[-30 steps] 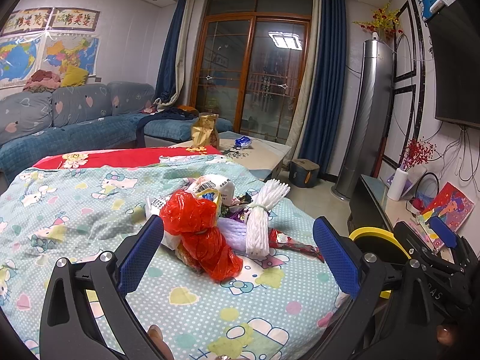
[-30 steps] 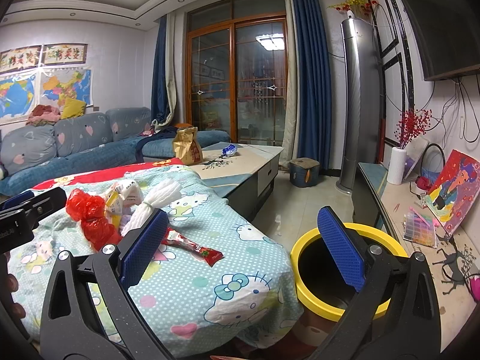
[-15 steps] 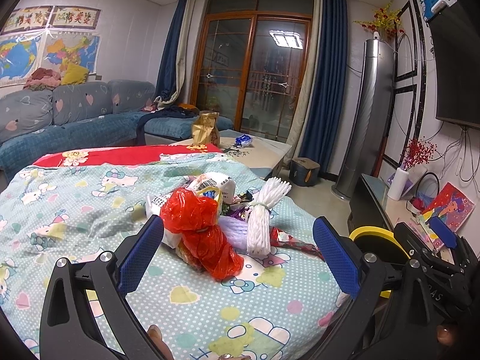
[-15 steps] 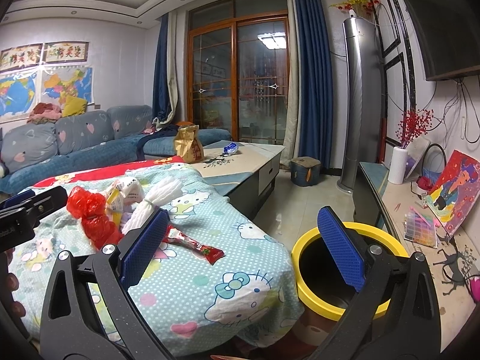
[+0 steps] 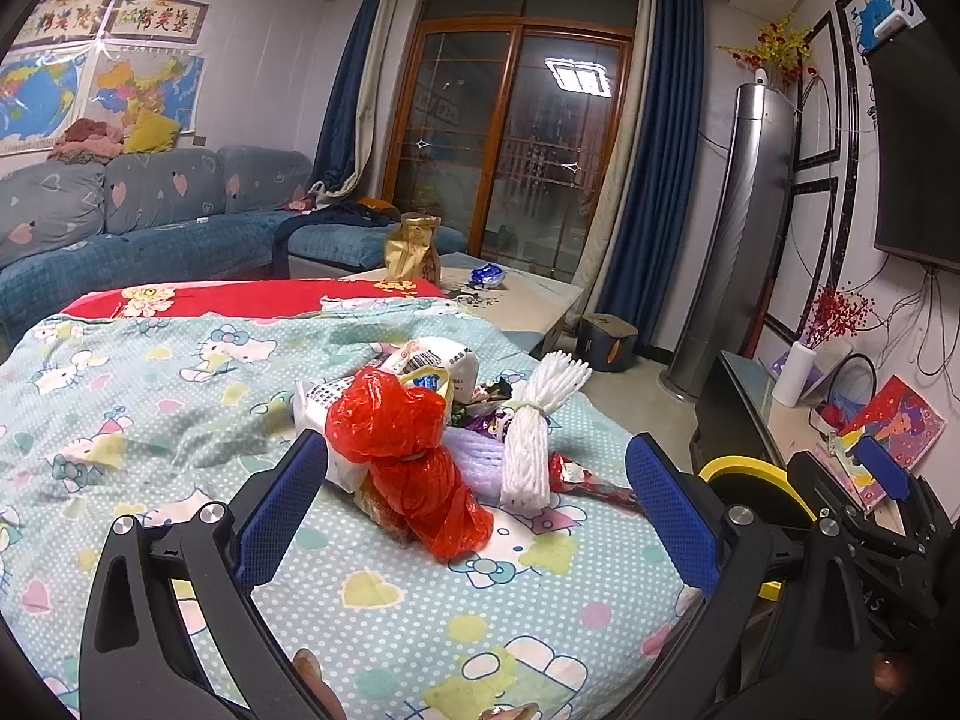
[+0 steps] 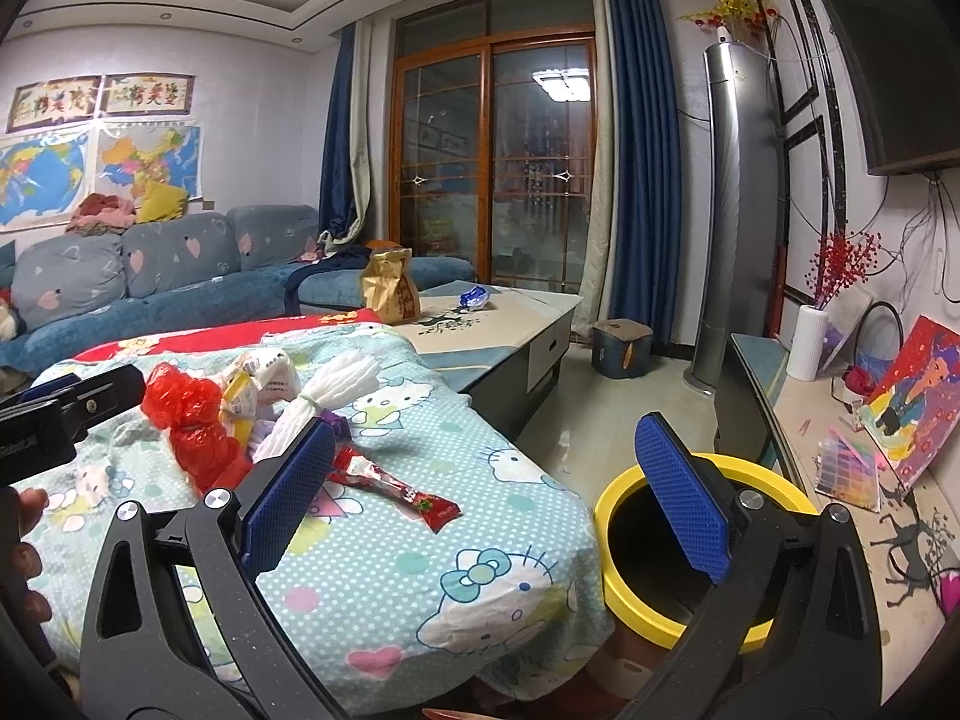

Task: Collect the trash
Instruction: 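Grasp the red plastic bag with the left tool while the right tool grasps the white mesh sleeves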

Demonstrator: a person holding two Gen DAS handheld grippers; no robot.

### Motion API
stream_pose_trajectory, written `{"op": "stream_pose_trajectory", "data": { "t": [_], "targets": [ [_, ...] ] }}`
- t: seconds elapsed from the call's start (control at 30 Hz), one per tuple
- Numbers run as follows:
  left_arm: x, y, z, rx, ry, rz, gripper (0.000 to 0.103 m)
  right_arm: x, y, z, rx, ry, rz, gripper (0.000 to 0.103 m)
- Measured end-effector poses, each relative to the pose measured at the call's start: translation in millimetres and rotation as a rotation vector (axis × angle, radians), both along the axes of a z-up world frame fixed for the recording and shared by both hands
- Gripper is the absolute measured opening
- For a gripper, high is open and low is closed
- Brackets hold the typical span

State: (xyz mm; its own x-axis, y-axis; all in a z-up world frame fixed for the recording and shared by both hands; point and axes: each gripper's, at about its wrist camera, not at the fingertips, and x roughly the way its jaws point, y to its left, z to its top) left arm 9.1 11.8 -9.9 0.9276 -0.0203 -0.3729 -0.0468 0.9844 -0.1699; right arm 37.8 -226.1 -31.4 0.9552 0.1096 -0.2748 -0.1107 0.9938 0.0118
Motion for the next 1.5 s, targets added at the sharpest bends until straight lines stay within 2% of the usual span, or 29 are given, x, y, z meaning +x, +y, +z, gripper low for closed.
{"op": "stream_pose_trajectory", "data": {
  "t": [0.33,0.73,0.83,0.97,1.1,1.17,1.23,1.3,1.4,1.5],
  "targets": [
    [4.0,8.5,-1.1,-0.003,0.006,0.02,0.097,10.1,8.7,3.1,-0.005,0.024,0.047,0.092],
    [21.8,62.2,-1.8,-0.054,0.041,0.128,0.097,45.7,41.1,0.3,0.0,0.111,0.181,0.092],
    [26.0,73.4,1.6,-0.038,0.036,0.144,0.097,60.2,54.7,-1.9,0.002,0.154,0.229,0.092],
    [38.8,84.5,7.7,-0.042,0.049,0.12,0.097,79.4,73.1,-6.8,-0.005,0.218,0.283,0.092],
    [55.7,82.9,6.9,-0.045,0.074,0.054,0.096,101.5,86.9,-16.1,-0.018,0.293,0.307,0.092],
    [64.7,79.6,4.6,-0.048,0.096,0.013,0.096,112.7,90.4,-22.1,0.002,0.339,0.324,0.081],
    [70.5,76.2,2.4,-0.05,0.11,-0.012,0.096,122.5,92.3,-27.7,0.02,0.395,0.346,0.074],
    [76.8,71.5,-0.3,-0.05,0.124,-0.038,0.082,130.3,94.2,-33.7,0.043,0.443,0.363,0.07],
    [86.5,65.2,-6.0,-0.037,0.159,-0.065,0.074,135.1,98.3,-39.2,0.061,0.485,0.39,0.062],
    [90.9,59.9,-11.4,-0.03,0.187,-0.077,0.068,139.3,104.4,-46.6,0.074,0.534,0.415,0.048]
  ]
}}
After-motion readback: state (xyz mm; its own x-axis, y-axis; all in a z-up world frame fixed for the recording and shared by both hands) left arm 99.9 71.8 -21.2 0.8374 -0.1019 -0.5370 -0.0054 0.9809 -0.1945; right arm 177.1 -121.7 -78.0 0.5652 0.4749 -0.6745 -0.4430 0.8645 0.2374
